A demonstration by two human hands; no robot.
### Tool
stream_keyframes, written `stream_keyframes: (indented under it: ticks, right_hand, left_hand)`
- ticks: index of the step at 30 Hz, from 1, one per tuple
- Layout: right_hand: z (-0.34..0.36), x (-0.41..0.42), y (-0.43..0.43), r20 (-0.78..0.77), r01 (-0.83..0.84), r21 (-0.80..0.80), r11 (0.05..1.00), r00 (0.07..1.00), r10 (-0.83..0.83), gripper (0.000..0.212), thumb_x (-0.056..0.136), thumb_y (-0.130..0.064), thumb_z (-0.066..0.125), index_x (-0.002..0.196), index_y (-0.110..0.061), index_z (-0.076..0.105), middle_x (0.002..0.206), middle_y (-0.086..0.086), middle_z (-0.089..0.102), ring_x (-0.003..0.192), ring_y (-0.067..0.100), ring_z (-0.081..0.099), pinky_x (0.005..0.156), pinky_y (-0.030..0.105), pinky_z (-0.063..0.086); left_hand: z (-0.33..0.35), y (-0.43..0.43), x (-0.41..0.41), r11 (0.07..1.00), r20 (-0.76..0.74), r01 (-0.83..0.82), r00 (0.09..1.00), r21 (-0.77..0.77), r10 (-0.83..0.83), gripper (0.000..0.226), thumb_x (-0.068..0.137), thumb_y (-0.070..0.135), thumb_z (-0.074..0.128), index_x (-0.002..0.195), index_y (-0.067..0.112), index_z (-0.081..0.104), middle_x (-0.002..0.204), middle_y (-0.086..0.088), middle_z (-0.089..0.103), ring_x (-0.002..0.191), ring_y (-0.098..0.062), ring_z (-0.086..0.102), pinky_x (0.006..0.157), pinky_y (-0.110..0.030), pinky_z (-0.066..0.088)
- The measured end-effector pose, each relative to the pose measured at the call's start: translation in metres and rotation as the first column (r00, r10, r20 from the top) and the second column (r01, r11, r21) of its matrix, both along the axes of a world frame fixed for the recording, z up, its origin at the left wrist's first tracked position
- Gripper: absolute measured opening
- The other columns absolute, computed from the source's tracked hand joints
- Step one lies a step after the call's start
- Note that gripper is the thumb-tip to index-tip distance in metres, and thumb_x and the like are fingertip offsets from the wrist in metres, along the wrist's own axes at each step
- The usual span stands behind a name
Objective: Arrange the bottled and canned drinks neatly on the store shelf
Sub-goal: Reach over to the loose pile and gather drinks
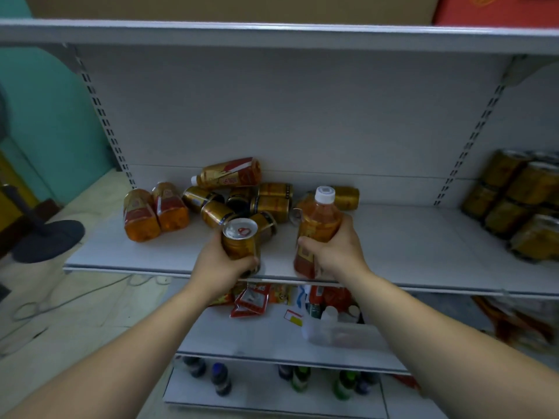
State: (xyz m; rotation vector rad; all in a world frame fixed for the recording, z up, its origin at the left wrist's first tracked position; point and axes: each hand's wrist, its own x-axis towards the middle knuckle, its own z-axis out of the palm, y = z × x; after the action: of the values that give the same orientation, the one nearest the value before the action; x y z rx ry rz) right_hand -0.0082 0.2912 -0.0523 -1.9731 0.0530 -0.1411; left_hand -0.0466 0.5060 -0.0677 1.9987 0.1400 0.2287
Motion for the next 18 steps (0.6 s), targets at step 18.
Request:
stream_keyframes:
  ticks: [18]
  right_hand:
    - [0.068, -0.095, -0.365, 0.147, 0.496, 0.025, 0.868, 0.857, -0.493, 0.072, 0.069, -0.034, 0.084, 0.126, -0.031, 0.039, 0.112, -0.007, 0.055, 0.103, 0.016, 0.053, 0.086, 0.033, 0.045]
  left_hand:
    - [0.059, -0.384, 0.023, 0.835, 0.154, 0.533, 0.844, -0.136, -0.513, 0.074, 0.069, 0.003, 0.08, 0.129, 0.021, 0.041, 0.105, 0.007, 0.055, 0.084, 0.001, 0.055, 0.066, -0.014, 0.044]
